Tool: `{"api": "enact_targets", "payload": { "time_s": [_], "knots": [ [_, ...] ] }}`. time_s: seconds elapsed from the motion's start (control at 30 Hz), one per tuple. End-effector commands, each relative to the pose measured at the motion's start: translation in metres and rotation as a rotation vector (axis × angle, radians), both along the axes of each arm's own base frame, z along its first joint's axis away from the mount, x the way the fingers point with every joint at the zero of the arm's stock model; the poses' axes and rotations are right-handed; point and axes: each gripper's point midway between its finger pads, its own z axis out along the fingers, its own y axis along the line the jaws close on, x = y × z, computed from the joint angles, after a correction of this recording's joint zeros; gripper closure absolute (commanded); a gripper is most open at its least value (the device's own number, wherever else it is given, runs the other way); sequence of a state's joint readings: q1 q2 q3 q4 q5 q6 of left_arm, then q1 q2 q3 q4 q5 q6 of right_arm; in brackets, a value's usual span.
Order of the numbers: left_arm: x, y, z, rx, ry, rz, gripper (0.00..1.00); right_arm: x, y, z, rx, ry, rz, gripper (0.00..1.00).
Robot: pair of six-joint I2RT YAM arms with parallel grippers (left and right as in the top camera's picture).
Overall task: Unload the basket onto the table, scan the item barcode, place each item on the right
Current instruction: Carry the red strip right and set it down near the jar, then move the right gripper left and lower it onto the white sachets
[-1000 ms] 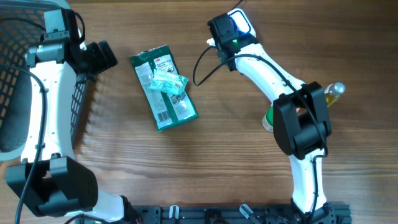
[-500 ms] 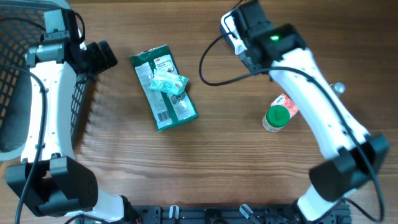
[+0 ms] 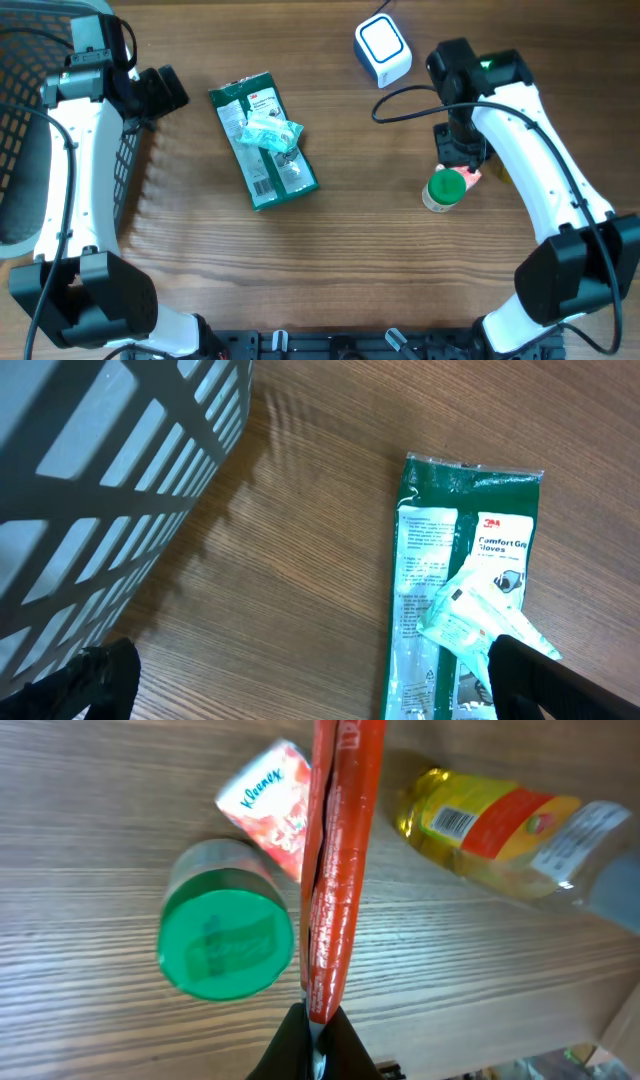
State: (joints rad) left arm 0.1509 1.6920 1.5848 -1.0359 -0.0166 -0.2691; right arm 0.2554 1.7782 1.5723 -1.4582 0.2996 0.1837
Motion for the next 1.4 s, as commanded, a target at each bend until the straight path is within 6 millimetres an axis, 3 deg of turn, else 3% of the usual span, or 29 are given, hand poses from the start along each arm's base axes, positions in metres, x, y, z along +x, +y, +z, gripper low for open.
{"api": "enact_targets", "payload": {
  "time_s": [0.0,0.1,0.17,0.3,0.4,0.6,0.73,0.77,0.8,0.83,0.97,1.13,1.37],
  "knots": [
    [0.001,0.002,-0.001,-0.007,-0.001,0.011,0.00,-0.005,-0.012,-0.014,-0.046,0.008,-0.033,0.83],
    [0.001,0.002,-0.001,-0.007,-0.001,0.011,0.00,-0.002,-0.012,-0.022,-0.042,-0.003,-0.034,0.56],
    [0.001,0.002,-0.001,-0.007,-0.001,0.011,0.00,0.007,-0.004,-0.026,0.001,-0.041,-0.038,0.55],
    [0.001,0.002,-0.001,-0.007,-0.001,0.011,0.00,0.022,0.051,-0.034,0.307,-0.076,-0.042,0.52],
    [0.001,0.002,-0.001,-0.007,-0.001,0.011,0.00,0.035,0.111,-0.026,0.609,-0.106,0.002,0.50],
    [0.001,0.002,-0.001,-0.007,-0.001,0.011,0.00,0.043,0.170,-0.017,0.696,-0.182,0.046,0.51],
    [0.001,0.002,-0.001,-0.007,-0.001,0.011,0.00,0.050,0.219,-0.006,0.732,-0.291,0.097,0.42],
    [0.001,0.002,-0.001,-0.007,-0.001,0.011,0.00,0.052,0.228,-0.004,0.729,-0.323,0.101,0.36],
    [0.001,0.002,-0.001,-0.007,-0.001,0.011,0.00,0.052,0.238,-0.001,0.737,-0.345,0.119,0.10],
    [0.001,0.002,-0.001,-0.008,-0.001,0.011,0.00,0.052,0.246,0.002,0.748,-0.360,0.130,0.00],
    [0.001,0.002,-0.001,-0.007,-0.001,0.011,0.00,0.047,0.264,0.006,0.774,-0.376,0.171,0.00],
    [0.001,0.002,-0.001,-0.008,-0.001,0.011,0.00,0.052,0.260,-0.001,0.732,-0.390,0.161,0.00],
    [0.001,0.002,-0.001,-0.007,-0.001,0.011,0.00,0.055,0.260,-0.063,0.661,-0.285,0.133,0.00]
  ]
}}
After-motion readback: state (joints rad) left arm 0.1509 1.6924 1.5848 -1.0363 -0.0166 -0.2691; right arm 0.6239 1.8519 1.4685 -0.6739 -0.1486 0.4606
